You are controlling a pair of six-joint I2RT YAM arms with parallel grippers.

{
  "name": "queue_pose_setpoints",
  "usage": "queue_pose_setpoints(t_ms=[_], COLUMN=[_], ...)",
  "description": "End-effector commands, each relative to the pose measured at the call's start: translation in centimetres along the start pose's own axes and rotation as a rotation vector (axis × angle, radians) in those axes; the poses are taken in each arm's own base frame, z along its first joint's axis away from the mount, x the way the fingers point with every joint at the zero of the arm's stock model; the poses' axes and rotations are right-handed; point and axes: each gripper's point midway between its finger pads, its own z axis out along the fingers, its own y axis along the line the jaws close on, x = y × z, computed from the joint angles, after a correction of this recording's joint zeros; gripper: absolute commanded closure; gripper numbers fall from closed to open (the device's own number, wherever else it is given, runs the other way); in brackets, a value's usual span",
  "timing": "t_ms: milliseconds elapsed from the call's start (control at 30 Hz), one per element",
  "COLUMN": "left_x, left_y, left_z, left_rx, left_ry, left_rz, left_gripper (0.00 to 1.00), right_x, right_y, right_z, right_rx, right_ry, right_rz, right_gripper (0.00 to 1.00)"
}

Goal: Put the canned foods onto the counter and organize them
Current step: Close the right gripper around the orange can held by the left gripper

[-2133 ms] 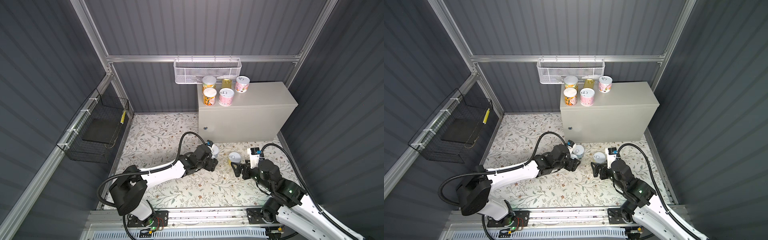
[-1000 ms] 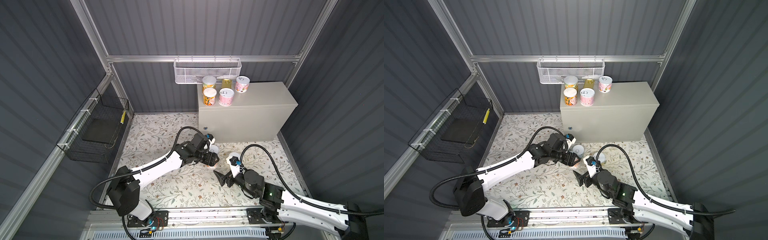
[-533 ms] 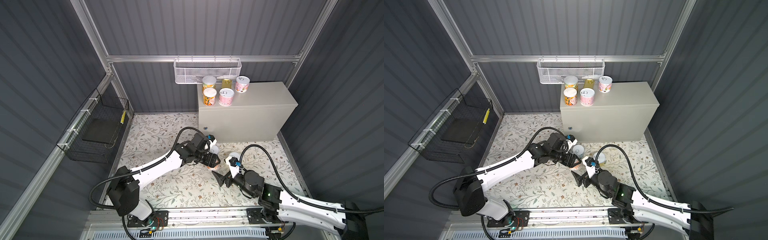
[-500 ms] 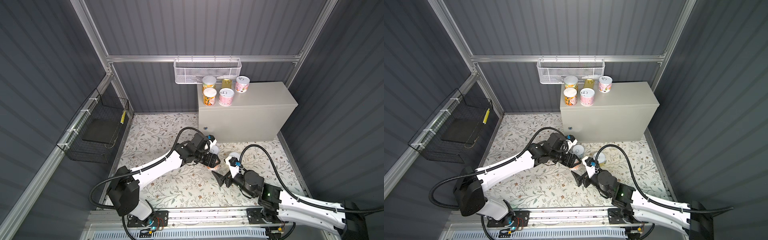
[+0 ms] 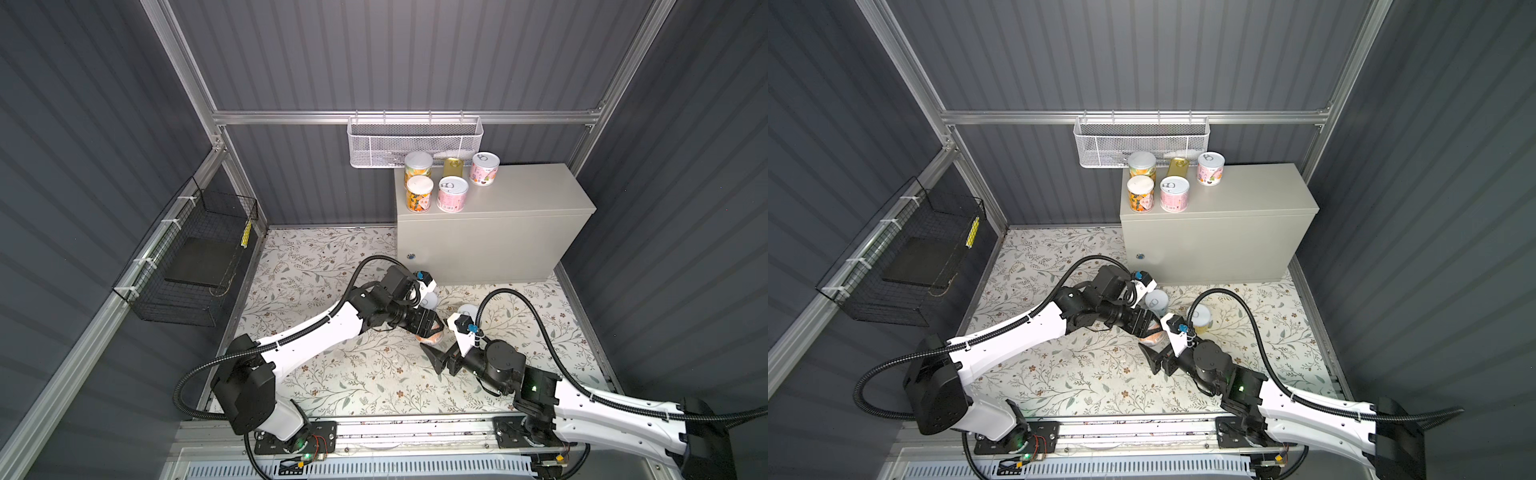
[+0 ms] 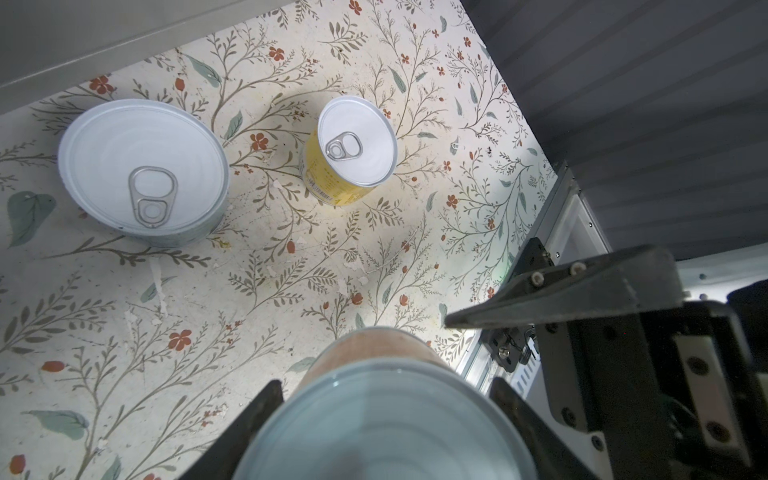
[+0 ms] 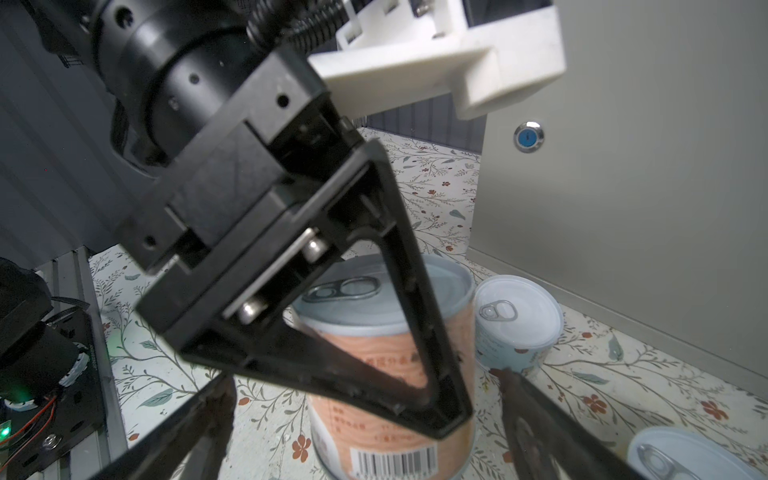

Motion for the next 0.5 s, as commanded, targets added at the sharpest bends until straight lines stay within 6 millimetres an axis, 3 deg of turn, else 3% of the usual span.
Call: queue_pose_setpoints(t_ms=[0,467], left_x=[-2.7,-2.8], left_y=[-2.8,-4.2], left_z=[-2.3,-2.0], left_rx=[0.088,0.18], left_ry=[-0.094,-0.094], left_rz=[0.054,0.024], left_gripper=[0.52,0.53], right_x=[-0.1,-0.2], right_y=[0.0,0.5], right_z=[0.0,0.5], right_rx=[0.001,-0.02], right_ry=[-0.02,-0.032], right_rz=[-0.003,0.004], right_gripper=[0.01,0.01])
